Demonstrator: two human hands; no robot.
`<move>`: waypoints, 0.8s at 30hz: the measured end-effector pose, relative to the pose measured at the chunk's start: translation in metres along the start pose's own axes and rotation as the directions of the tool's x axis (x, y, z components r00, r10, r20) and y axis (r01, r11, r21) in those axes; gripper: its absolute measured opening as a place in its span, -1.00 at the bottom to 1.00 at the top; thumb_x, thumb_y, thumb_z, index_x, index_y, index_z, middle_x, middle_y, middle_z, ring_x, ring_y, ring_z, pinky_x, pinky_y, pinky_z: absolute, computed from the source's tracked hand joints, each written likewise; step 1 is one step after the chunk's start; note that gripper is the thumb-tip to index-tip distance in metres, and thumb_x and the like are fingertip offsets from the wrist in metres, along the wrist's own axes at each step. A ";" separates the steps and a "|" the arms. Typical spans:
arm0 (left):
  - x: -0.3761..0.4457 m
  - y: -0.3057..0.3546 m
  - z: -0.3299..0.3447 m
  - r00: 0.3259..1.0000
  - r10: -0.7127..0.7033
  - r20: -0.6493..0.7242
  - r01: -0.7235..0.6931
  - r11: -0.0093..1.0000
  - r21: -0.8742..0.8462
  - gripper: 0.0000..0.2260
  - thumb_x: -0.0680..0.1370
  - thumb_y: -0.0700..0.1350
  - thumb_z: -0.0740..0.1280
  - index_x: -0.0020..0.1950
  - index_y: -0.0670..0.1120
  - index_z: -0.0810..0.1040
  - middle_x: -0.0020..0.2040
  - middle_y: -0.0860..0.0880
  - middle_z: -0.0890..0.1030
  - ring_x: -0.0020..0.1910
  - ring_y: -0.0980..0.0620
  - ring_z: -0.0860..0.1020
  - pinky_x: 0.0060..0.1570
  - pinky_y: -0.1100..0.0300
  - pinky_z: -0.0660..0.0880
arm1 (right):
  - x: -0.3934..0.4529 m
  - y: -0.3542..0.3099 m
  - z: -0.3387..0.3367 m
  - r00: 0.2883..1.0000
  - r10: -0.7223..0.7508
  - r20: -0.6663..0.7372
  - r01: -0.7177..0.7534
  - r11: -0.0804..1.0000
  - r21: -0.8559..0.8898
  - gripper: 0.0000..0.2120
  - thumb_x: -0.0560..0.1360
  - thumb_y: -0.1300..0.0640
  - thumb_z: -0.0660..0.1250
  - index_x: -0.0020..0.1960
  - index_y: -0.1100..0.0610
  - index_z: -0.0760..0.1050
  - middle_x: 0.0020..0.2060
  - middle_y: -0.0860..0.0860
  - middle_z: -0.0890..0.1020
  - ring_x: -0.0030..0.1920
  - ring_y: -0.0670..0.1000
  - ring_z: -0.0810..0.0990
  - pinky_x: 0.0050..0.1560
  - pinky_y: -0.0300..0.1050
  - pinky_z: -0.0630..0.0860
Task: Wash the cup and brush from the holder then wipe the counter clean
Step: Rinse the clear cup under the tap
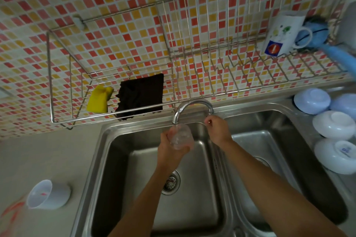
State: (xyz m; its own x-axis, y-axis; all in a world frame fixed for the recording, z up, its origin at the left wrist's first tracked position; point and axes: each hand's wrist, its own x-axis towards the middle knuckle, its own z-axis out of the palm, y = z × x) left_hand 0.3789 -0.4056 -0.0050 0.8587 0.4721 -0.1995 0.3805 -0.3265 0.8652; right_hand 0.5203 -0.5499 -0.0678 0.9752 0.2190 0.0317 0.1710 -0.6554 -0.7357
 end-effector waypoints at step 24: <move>0.004 0.000 -0.001 1.000 0.010 0.023 -0.008 0.999 -0.053 -0.35 0.24 -0.12 0.62 0.20 0.05 0.36 0.06 0.15 0.54 -0.01 0.19 0.55 -0.23 0.40 0.48 | -0.012 -0.009 -0.014 0.994 0.112 -0.021 -0.111 0.993 0.039 -0.85 0.58 0.31 0.19 -0.02 0.16 0.52 -0.14 0.13 0.63 -0.18 0.08 0.52 -0.16 -0.20 0.34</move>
State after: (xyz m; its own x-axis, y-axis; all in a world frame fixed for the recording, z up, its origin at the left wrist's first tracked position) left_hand 0.3819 -0.4023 -0.0054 0.8700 0.4498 -0.2018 0.3547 -0.2867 0.8900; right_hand 0.5086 -0.5568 -0.0527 0.9910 0.1289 -0.0363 0.0563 -0.6469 -0.7605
